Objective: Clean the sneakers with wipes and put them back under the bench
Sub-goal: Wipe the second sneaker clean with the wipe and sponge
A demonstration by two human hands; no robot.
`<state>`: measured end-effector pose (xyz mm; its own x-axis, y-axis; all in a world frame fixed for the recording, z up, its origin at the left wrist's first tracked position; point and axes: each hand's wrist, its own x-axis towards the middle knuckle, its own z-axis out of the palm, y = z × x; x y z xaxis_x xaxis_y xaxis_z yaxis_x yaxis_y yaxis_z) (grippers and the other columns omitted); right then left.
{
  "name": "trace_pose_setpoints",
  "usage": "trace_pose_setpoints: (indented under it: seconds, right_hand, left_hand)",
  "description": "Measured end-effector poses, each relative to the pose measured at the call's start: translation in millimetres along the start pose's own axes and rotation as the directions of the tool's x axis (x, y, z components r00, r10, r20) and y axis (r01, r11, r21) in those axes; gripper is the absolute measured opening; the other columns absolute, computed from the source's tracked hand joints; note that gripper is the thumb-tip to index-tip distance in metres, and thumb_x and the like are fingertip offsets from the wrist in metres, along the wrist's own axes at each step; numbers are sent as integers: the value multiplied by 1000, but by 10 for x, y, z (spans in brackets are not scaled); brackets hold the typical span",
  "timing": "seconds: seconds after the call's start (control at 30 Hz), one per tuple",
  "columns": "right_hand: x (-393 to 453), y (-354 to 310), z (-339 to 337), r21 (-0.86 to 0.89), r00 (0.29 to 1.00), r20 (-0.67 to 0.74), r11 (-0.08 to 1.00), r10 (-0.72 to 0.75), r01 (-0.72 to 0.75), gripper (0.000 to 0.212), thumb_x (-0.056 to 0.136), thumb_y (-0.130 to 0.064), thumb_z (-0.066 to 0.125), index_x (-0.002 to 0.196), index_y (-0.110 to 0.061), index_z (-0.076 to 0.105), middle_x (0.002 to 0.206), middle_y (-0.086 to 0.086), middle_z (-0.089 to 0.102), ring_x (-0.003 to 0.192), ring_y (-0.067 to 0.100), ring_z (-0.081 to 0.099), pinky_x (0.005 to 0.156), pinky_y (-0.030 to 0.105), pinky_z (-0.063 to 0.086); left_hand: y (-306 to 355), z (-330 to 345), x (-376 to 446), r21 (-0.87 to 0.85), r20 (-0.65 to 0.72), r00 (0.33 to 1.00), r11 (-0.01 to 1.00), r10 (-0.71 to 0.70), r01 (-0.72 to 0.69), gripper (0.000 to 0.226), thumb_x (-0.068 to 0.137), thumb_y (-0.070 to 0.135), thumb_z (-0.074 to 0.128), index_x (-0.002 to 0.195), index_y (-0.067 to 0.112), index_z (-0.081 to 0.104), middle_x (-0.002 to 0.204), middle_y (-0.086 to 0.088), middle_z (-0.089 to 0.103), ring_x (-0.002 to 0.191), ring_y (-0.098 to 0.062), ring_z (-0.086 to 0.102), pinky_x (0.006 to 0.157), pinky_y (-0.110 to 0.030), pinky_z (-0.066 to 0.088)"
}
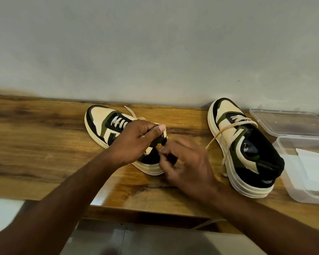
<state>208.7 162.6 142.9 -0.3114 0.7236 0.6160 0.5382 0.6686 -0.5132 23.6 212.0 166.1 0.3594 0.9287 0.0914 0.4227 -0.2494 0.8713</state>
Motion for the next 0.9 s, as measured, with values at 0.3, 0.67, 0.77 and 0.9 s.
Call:
trace_pose_setpoints:
  seconds: [0.3,0.67,0.77,0.9]
  right_hand:
    - [129,116,-72,71,979,-144,988,148,-139,12,85,-3,79,95,-8,78,90,-1,72,76,9,66,64,30,58]
    - [26,61,56,41,996,-28,995,89,-88,9,86,-8,77,91,-11,71,88,-2,69,78,11,63,65,34,55]
    - [26,50,98,73,976,-60,976,208,-204,9,86,-10,78,89,-15,71,85,-7,68,75,8,64,63,33,56]
    - [89,198,17,114,926,-110,930,362,-350,11,87,-10,78,90,-20,73,83,-12,70,73,7,67,62,24,57]
  left_hand:
    - [48,41,34,-44,-26,999,999,-28,27,47,107,36,55,62,31,67,56,11,52,55,-1,47,54,-18,41]
    - [-12,-58,15,6,4,1000,1000,-24,24,49,106,45,52,69,13,60,63,-3,47,60,-10,44,57,-23,40]
    - [-33,-69,6,8,-8,1000,1000,-24,24,50,107,45,52,71,12,61,64,-10,48,61,-15,44,57,-27,39]
    - [-30,-60,7,1,-11,999,999,-34,34,51,107,46,51,75,8,66,69,-20,55,63,-16,49,57,-27,43]
